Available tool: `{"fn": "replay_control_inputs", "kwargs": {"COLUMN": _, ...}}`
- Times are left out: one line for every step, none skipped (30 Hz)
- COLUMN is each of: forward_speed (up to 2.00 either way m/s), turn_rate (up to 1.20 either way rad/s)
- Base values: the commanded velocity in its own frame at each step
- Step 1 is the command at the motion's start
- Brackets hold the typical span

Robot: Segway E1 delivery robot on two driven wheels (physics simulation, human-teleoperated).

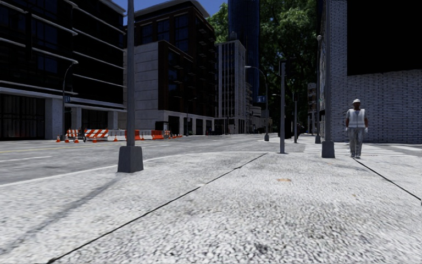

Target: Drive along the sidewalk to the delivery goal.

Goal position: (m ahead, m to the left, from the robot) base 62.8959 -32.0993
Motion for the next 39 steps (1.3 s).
{"fn": "replay_control_inputs", "kwargs": {"forward_speed": 2.00, "turn_rate": 0.00}}
{"fn": "replay_control_inputs", "kwargs": {"forward_speed": 2.00, "turn_rate": 0.00}}
{"fn": "replay_control_inputs", "kwargs": {"forward_speed": 2.00, "turn_rate": 0.00}}
{"fn": "replay_control_inputs", "kwargs": {"forward_speed": 2.00, "turn_rate": 0.00}}
{"fn": "replay_control_inputs", "kwargs": {"forward_speed": 2.00, "turn_rate": 0.00}}
{"fn": "replay_control_inputs", "kwargs": {"forward_speed": 2.00, "turn_rate": 0.00}}
{"fn": "replay_control_inputs", "kwargs": {"forward_speed": 2.00, "turn_rate": 0.00}}
{"fn": "replay_control_inputs", "kwargs": {"forward_speed": 2.00, "turn_rate": 0.00}}
{"fn": "replay_control_inputs", "kwargs": {"forward_speed": 2.00, "turn_rate": 0.00}}
{"fn": "replay_control_inputs", "kwargs": {"forward_speed": 2.00, "turn_rate": 0.00}}
{"fn": "replay_control_inputs", "kwargs": {"forward_speed": 2.00, "turn_rate": 0.00}}
{"fn": "replay_control_inputs", "kwargs": {"forward_speed": 2.00, "turn_rate": 0.00}}
{"fn": "replay_control_inputs", "kwargs": {"forward_speed": 2.00, "turn_rate": 0.00}}
{"fn": "replay_control_inputs", "kwargs": {"forward_speed": 2.00, "turn_rate": 0.00}}
{"fn": "replay_control_inputs", "kwargs": {"forward_speed": 2.00, "turn_rate": 0.00}}
{"fn": "replay_control_inputs", "kwargs": {"forward_speed": 2.00, "turn_rate": 0.00}}
{"fn": "replay_control_inputs", "kwargs": {"forward_speed": 2.00, "turn_rate": -0.03}}
{"fn": "replay_control_inputs", "kwargs": {"forward_speed": 2.00, "turn_rate": -0.03}}
{"fn": "replay_control_inputs", "kwargs": {"forward_speed": 2.00, "turn_rate": -0.25}}
{"fn": "replay_control_inputs", "kwargs": {"forward_speed": 2.00, "turn_rate": -0.35}}
{"fn": "replay_control_inputs", "kwargs": {"forward_speed": 2.00, "turn_rate": -0.35}}
{"fn": "replay_control_inputs", "kwargs": {"forward_speed": 2.00, "turn_rate": -0.40}}
{"fn": "replay_control_inputs", "kwargs": {"forward_speed": 2.00, "turn_rate": -0.41}}
{"fn": "replay_control_inputs", "kwargs": {"forward_speed": 2.00, "turn_rate": -0.41}}
{"fn": "replay_control_inputs", "kwargs": {"forward_speed": 2.00, "turn_rate": -0.41}}
{"fn": "replay_control_inputs", "kwargs": {"forward_speed": 1.98, "turn_rate": -0.42}}
{"fn": "replay_control_inputs", "kwargs": {"forward_speed": 1.93, "turn_rate": -0.42}}
{"fn": "replay_control_inputs", "kwargs": {"forward_speed": 1.87, "turn_rate": -0.43}}
{"fn": "replay_control_inputs", "kwargs": {"forward_speed": 1.87, "turn_rate": -0.43}}
{"fn": "replay_control_inputs", "kwargs": {"forward_speed": 1.77, "turn_rate": -0.47}}
{"fn": "replay_control_inputs", "kwargs": {"forward_speed": 1.69, "turn_rate": -0.51}}
{"fn": "replay_control_inputs", "kwargs": {"forward_speed": 1.63, "turn_rate": -0.53}}
{"fn": "replay_control_inputs", "kwargs": {"forward_speed": 1.61, "turn_rate": -0.54}}
{"fn": "replay_control_inputs", "kwargs": {"forward_speed": 1.61, "turn_rate": -0.54}}
{"fn": "replay_control_inputs", "kwargs": {"forward_speed": 1.60, "turn_rate": -0.54}}
{"fn": "replay_control_inputs", "kwargs": {"forward_speed": 1.60, "turn_rate": -0.54}}
{"fn": "replay_control_inputs", "kwargs": {"forward_speed": 1.60, "turn_rate": -0.54}}
{"fn": "replay_control_inputs", "kwargs": {"forward_speed": 1.60, "turn_rate": -0.54}}
{"fn": "replay_control_inputs", "kwargs": {"forward_speed": 1.60, "turn_rate": -0.54}}
